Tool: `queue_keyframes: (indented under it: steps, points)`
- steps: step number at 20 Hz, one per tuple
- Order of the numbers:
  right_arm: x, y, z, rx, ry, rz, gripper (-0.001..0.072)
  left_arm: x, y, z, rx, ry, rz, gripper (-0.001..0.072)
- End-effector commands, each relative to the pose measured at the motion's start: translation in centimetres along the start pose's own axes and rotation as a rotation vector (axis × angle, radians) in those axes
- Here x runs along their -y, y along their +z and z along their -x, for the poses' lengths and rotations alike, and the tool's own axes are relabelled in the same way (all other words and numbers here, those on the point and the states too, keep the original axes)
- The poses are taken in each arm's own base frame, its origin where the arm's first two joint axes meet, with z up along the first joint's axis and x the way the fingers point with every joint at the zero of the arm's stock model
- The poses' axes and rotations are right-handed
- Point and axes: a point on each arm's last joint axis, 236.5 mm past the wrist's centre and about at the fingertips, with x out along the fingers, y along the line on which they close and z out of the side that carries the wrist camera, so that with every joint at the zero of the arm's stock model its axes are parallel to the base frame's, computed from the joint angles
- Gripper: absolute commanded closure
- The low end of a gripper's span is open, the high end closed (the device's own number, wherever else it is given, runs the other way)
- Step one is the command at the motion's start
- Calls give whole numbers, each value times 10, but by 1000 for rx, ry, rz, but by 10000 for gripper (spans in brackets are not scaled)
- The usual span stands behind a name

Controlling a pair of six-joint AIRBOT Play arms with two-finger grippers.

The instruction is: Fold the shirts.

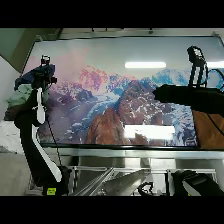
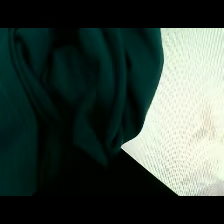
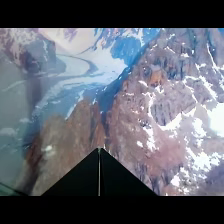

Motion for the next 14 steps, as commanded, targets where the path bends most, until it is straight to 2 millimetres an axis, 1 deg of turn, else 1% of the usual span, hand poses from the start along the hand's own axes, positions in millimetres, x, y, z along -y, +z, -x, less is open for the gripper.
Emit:
queue_keyframes:
  steps: [1, 2, 3, 4, 5, 6, 7, 8, 9, 11, 12, 13, 14]
  points:
    - [-1, 0, 0, 0, 3, -2, 697, -14, 88, 96, 202, 3, 53, 691]
    - [-1, 0, -1, 1, 2, -2, 697, -9, 122, 147, 291, -29, 80, 691]
    - [0, 1, -1, 2, 2, -3, 697, -2, 150, 201, 374, -71, 101, 691]
    - [1, 0, -3, -3, 0, -4, 697, 10, 172, 263, 453, -126, 99, 691]
    - [1, 0, -4, -2, 0, -4, 697, 22, 185, 320, 514, -185, 91, 691]
    - [1, -1, -5, -7, -1, -5, 697, 38, 188, 375, 553, -253, 84, 691]
    - [2, -3, -5, -21, -3, -6, 697, 56, 180, 418, 566, -325, 71, 691]
    - [3, -4, -6, -26, -4, -7, 696, 80, 166, 449, 557, -411, 56, 691]
    - [3, -5, -6, -26, -5, -7, 697, 113, 146, 475, 522, -527, 39, 690]
    - [3, -4, -6, -25, -6, -7, 696, 184, 96, 508, 397, -757, -30, 690]
    - [4, -4, -6, -24, -9, -6, 696, 223, 66, 524, 328, -865, -80, 690]
    - [5, -4, -6, -25, -12, -4, 688, 259, 37, 535, 269, -944, -133, 691]
    - [5, -4, -6, -24, -14, -3, 688, 288, 12, 537, 215, -983, -161, 690]
